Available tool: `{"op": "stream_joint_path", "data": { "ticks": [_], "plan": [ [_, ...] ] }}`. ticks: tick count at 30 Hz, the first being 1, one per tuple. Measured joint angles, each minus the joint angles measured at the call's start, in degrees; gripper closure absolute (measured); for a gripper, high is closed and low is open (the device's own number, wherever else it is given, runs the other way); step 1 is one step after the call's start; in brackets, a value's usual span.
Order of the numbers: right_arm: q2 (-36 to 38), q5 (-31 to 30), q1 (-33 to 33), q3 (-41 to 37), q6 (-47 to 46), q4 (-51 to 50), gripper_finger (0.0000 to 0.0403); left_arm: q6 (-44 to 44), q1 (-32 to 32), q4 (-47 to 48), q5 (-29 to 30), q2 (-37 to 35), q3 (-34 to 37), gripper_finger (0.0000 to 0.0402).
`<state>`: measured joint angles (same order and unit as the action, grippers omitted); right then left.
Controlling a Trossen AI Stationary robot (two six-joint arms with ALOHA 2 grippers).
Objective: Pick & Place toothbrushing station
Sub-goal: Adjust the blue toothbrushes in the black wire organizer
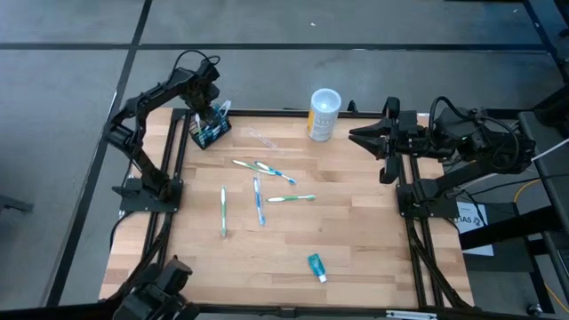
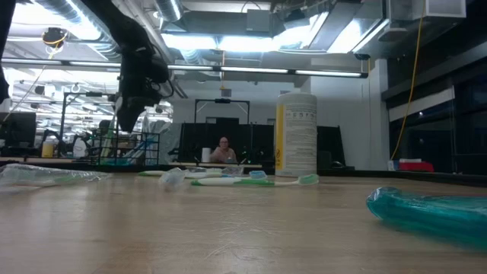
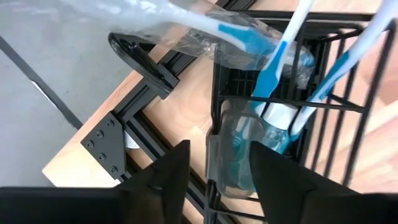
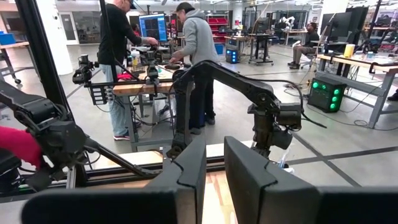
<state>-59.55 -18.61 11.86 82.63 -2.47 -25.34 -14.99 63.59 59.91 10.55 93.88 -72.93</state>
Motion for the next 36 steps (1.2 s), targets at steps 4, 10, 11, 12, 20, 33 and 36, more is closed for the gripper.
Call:
{"op": "stream_joint_path", "data": {
  "ticks": [4,10,11,12,20,33,36],
  "plan": [
    [0.02,0.02,0.00,0.00,0.14,0.00,0.0343,2.17,0.02,0.82,-2.08,-2.22,0.00,0.0221],
    [0.02,0.30,0.00,0.00,0.52,-0.01,0.0343,7.75,-0.68,2.54,-6.51,-8.37,0.00,0.0213],
    [0.02,0.55,-0.01,0.00,0.76,-0.02,0.0343,9.40,-0.98,2.56,-8.11,-9.88,0.00,0.0214],
    [0.03,0.93,-0.02,0.00,1.09,0.00,0.0343,10.91,-1.40,2.56,-9.78,-11.54,0.00,0.0214],
    [1.56,0.38,1.28,0.00,3.79,-0.12,0.0343,20.41,-8.06,-0.16,-15.59,-26.85,0.00,0.0213],
    [3.11,-1.70,2.03,0.02,0.58,-1.96,0.0343,40.85,-32.97,-3.55,-14.41,-43.86,0.00,0.0235],
    [2.09,-2.05,1.78,0.02,0.08,-1.91,0.0343,43.29,-39.75,-3.36,-10.27,-45.17,0.00,0.0239]
  ]
}}
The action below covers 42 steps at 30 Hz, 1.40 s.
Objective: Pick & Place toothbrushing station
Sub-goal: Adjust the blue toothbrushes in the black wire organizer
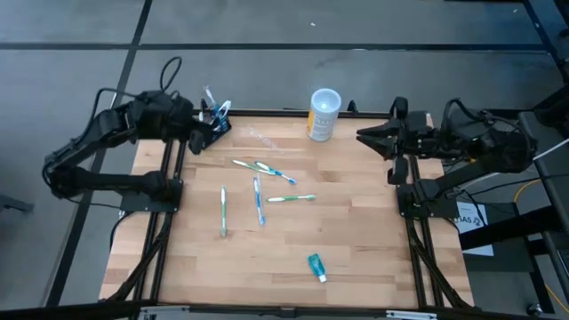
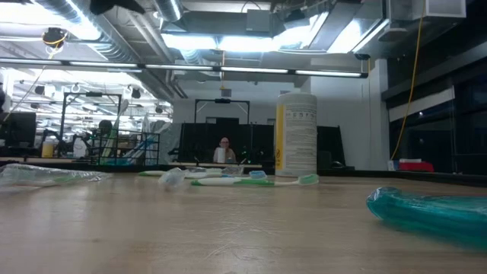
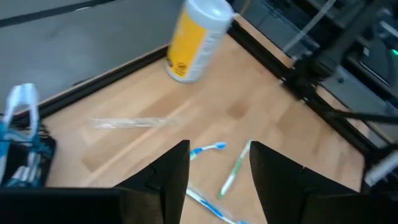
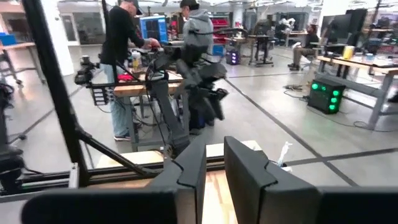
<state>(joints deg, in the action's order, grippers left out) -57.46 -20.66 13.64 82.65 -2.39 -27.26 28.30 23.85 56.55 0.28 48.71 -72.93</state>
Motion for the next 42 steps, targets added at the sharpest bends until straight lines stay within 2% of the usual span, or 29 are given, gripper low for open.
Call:
{"op": "stream_joint_path", "data": {
  "ticks": [9,16,18,23,25,27,29,35,38,42],
  "plan": [
    [-2.25,-2.87,-0.83,0.00,-4.39,2.31,0.0343,2.51,-17.61,-0.75,9.68,0.33,3.02,0.0245],
    [-4.08,-3.46,-0.82,0.00,-4.70,5.94,0.0343,-0.53,-27.03,-10.23,18.10,-0.77,9.25,0.0245],
    [-4.80,-5.10,-0.82,0.00,-5.22,5.86,0.0343,-1.87,-29.67,-13.50,23.14,-1.82,9.79,0.0245],
    [-7.21,-7.01,-0.85,0.00,-9.49,5.83,0.0343,-4.16,-35.20,-17.25,42.05,-5.52,9.79,0.0253],
    [-8.91,-6.83,-1.59,0.00,-11.13,5.35,0.0343,-5.23,-36.79,-18.85,47.83,-6.69,9.79,0.0257],
    [-11.27,-2.67,-3.30,0.00,-13.90,4.55,0.0345,-7.37,-37.89,-21.40,50.75,-7.61,9.79,0.0260],
    [-14.34,4.34,-6.75,0.00,-16.47,3.78,0.0349,-10.47,-38.59,-25.73,51.42,-7.96,9.79,0.0260],
    [-23.73,31.90,-18.26,0.00,-21.05,6.65,0.0353,-22.83,-39.83,-40.97,51.43,-7.95,9.79,0.0260],
    [-29.11,40.63,-24.10,0.00,-20.79,7.25,0.0353,-26.68,-40.47,-44.62,53.80,-7.99,9.79,0.0260],
    [-35.36,55.88,-29.11,-0.04,-19.26,9.11,0.0353,-28.11,-41.73,-46.32,55.85,-8.06,9.79,0.0261]
  ]
}}
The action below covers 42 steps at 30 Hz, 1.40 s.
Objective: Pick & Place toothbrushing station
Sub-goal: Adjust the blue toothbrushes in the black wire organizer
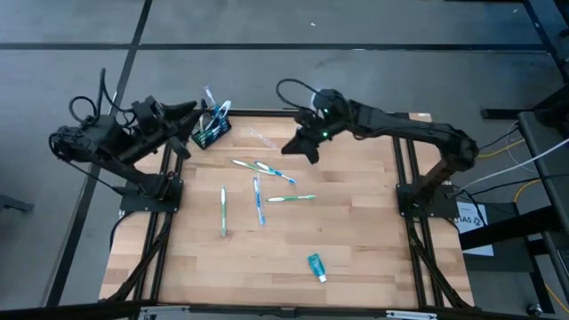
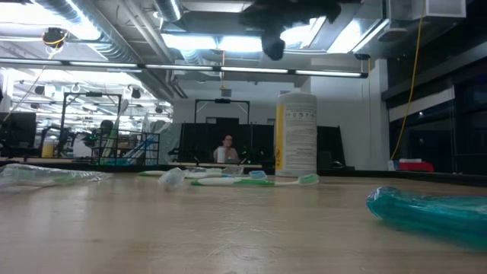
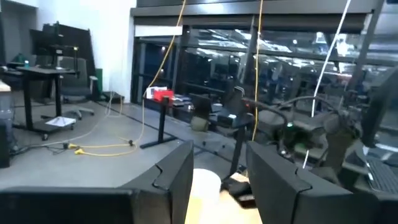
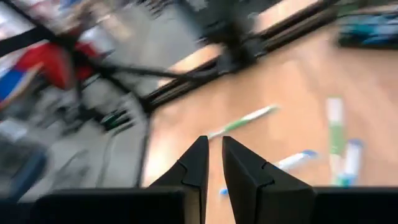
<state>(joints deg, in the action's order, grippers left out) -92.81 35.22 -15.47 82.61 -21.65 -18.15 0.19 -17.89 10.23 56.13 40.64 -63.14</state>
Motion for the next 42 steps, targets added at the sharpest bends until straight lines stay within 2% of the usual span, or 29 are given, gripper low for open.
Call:
{"op": "stream_joint_path", "data": {
  "ticks": [2,5,8,11,12,16,18,21,25,29,33,42],
  "plan": [
    [-0.43,5.70,0.54,-0.04,2.85,3.30,0.0353,-0.16,-0.73,2.56,2.24,0.09,-0.04,0.0261],
    [2.38,9.43,3.19,-0.03,4.47,13.61,0.0353,0.03,-1.51,9.54,9.22,1.61,-0.04,0.0261],
    [6.79,8.54,4.22,0.12,3.84,19.13,0.0353,1.46,-0.99,16.78,13.15,3.57,-0.04,0.0261],
    [10.68,3.41,4.00,0.10,4.10,15.19,0.0353,3.88,3.35,22.30,12.54,6.35,-0.05,0.0261],
    [11.62,1.73,3.99,0.11,4.10,14.36,0.0353,6.38,5.84,25.35,10.27,7.30,-0.46,0.0261],
    [14.91,-1.50,4.18,0.09,4.50,12.49,0.0353,19.09,20.63,44.12,-5.06,13.75,-5.27,0.0261],
    [15.49,-3.30,4.18,0.09,4.52,12.30,0.0353,21.52,28.74,52.08,-12.82,17.92,-7.74,0.0261],
    [15.80,-6.68,4.72,0.03,4.59,12.14,0.0353,21.98,39.56,54.56,-21.74,22.64,-11.41,0.0261],
    [15.87,-8.33,5.98,0.02,4.73,12.52,0.0353,18.57,54.98,49.43,-36.84,25.34,-18.03,0.0261],
    [15.85,-11.45,7.79,0.04,5.60,12.52,0.0353,14.07,65.39,49.78,-41.93,30.17,-25.04,0.0261],
    [15.85,-13.97,9.40,0.02,5.70,12.58,0.0353,10.18,70.22,55.83,-50.24,37.73,-31.86,0.0261],
    [16.02,-15.49,11.03,0.03,5.81,12.94,0.0353,4.88,74.35,67.31,-51.50,55.33,-41.38,0.0261]
  ]
}}
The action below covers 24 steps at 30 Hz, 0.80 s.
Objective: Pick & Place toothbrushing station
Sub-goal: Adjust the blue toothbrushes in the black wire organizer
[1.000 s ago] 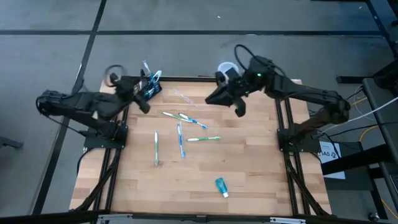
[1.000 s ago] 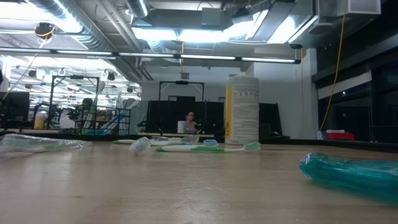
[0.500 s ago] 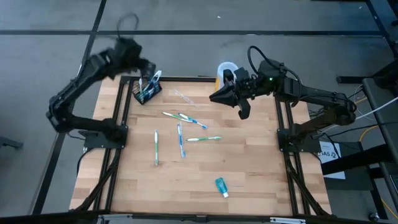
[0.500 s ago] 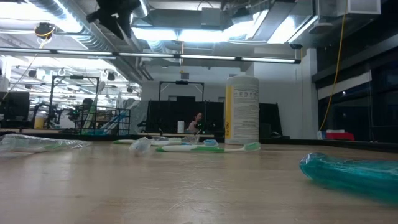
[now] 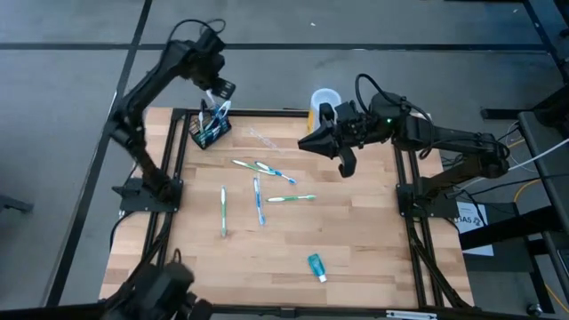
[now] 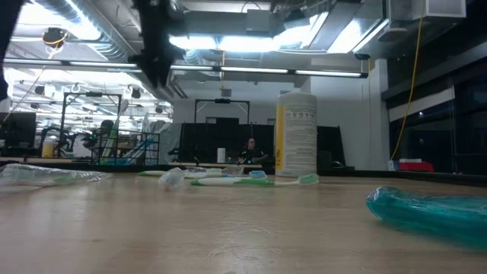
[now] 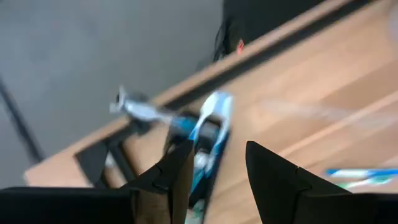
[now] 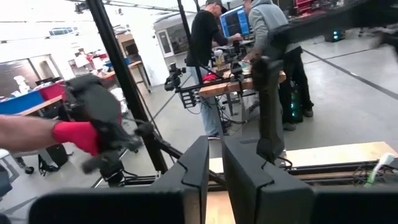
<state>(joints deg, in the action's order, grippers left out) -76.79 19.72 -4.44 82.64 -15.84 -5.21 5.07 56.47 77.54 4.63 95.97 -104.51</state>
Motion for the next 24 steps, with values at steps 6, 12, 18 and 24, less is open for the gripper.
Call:
{"op": "stream_joint_path", "data": {
  "ticks": [6,12,18,24],
  "plan": [
    [0.11,-1.27,1.14,-0.01,-0.02,0.02,0.0353,-1.99,1.81,2.30,-0.77,7.48,-1.41,0.0261],
    [0.11,-1.33,1.67,0.00,-0.66,0.04,0.0353,-1.91,0.41,0.69,-3.68,10.31,-1.48,0.0261],
    [0.11,-1.33,1.67,0.01,-0.63,0.02,0.0353,-2.40,-2.29,0.24,-1.27,11.66,-1.46,0.0261],
    [0.11,-1.31,1.67,0.00,-0.38,0.00,0.0353,-2.40,-3.79,0.20,2.73,13.28,-1.46,0.0261]
  ]
}}
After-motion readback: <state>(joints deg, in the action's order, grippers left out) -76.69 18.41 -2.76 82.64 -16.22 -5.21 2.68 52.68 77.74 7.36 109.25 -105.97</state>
